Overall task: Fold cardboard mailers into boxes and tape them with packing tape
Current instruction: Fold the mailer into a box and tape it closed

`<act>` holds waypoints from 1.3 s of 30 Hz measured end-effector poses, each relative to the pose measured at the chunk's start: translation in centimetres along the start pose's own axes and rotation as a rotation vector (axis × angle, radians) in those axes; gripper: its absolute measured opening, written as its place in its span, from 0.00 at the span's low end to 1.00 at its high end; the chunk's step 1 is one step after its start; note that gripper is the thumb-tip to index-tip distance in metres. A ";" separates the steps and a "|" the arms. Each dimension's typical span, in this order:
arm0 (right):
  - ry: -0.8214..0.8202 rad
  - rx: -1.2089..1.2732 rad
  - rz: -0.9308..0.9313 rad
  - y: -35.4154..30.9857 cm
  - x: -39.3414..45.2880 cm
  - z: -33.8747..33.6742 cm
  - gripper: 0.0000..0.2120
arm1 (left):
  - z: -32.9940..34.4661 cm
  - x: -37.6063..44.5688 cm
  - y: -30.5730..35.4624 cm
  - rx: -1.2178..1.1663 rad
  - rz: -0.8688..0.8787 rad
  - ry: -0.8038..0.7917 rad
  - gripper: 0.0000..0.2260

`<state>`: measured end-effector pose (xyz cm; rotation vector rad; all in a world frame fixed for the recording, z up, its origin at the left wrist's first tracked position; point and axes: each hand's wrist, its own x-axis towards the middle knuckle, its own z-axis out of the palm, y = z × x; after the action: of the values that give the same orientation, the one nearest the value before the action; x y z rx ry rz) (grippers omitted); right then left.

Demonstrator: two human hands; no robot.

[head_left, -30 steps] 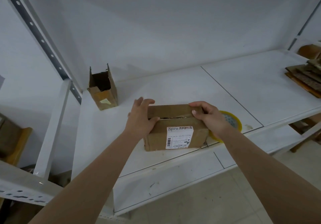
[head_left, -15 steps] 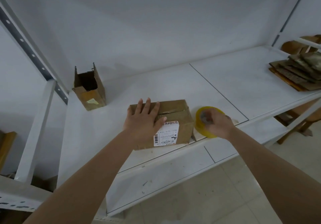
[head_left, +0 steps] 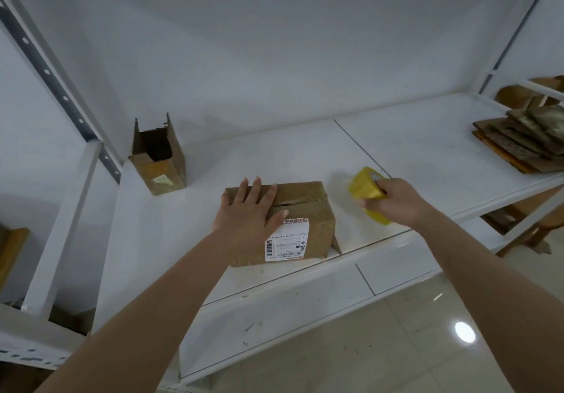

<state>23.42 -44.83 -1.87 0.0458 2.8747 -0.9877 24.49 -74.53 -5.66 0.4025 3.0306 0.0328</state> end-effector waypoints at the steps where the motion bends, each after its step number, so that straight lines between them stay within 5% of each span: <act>1: -0.036 0.106 -0.047 -1.4 -0.3 -0.8 0.07 | -0.1 0.0 0.0 -0.002 0.002 -0.001 0.38; 8: -0.311 0.262 -0.278 -11.1 -2.1 -2.2 0.14 | -1.0 -0.6 0.1 -0.138 -0.002 0.057 0.37; 17: -0.380 0.146 -0.314 -14.7 -2.0 0.6 0.17 | -3.5 -3.7 -0.5 -1.084 0.192 0.307 0.51; 23: -0.363 0.087 -0.349 -15.2 -1.8 0.9 0.20 | -4.5 -3.9 0.2 -1.417 -0.213 0.292 0.33; 26: -0.367 0.091 -0.351 -15.1 -1.7 0.8 0.21 | -5.6 -3.5 -0.2 -1.422 -0.413 0.361 0.27; 31: -0.380 0.068 -0.366 -15.4 -1.7 0.7 0.16 | -7.1 -3.2 -0.8 -1.299 -0.367 -0.010 0.32; 39: -0.414 0.097 -0.379 -15.7 -1.6 -0.1 0.21 | -7.4 -2.9 -1.5 -1.287 -0.224 0.149 0.28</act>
<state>24.09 -57.15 7.99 -0.6383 2.4963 -1.0427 26.31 -76.79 1.87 -0.0763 2.4269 1.8503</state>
